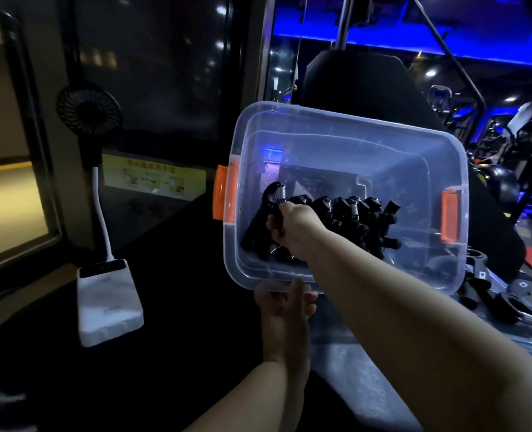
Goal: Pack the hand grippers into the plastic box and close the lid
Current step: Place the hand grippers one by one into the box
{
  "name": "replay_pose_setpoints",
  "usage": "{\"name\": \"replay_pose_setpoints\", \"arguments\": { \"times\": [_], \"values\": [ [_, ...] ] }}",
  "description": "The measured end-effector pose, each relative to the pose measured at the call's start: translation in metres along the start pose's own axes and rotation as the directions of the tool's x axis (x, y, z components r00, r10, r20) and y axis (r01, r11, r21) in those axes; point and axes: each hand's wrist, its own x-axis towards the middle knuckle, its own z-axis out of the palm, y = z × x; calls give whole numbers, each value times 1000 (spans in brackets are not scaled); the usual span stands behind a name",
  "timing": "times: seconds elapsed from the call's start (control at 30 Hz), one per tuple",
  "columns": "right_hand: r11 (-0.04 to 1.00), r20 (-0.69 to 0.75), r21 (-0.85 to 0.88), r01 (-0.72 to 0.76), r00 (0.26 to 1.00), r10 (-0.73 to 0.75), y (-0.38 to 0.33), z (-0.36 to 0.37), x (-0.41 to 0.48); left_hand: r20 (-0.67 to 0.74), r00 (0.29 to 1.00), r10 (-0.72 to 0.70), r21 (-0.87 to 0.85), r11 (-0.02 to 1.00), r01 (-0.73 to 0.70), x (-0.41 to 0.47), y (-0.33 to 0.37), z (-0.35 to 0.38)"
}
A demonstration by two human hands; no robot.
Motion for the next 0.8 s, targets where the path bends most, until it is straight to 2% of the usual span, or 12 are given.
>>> {"name": "replay_pose_setpoints", "arguments": {
  "times": [0.1,0.17,0.23,0.27,0.33,0.37,0.43,0.5,0.63,0.8],
  "values": [
    [995,-17,-94,-26,1000,24,5,4,12,-7,1000,8,-12,1000,-8,2,0,-1],
    [972,-33,-236,-2,999,-6,6,6,21,3,1000,4,-17,1000,-4,2,0,-2],
    [887,-40,-461,40,997,-66,5,7,28,5,1000,-8,-45,999,8,1,0,-2],
    [786,-39,-615,68,992,-117,3,6,29,3,1000,-13,-53,999,13,0,0,-2],
    [484,-13,-869,100,974,-225,0,2,30,9,1000,-13,-46,999,13,0,0,-2],
    [362,5,-926,105,964,-267,-1,0,31,14,1000,-12,-40,999,13,0,-1,-3],
    [233,28,-967,106,948,-316,-2,-4,30,12,1000,-9,-28,1000,9,0,-1,-4],
    [202,36,-973,115,933,-359,0,-6,31,8,1000,-14,-25,1000,14,2,-1,-4],
    [254,21,-957,137,910,-415,1,-10,29,33,998,-52,-22,998,53,4,-3,-5],
    [287,47,-941,176,913,-406,-1,-14,27,24,998,-59,-26,998,60,4,0,-4]
  ]
}}
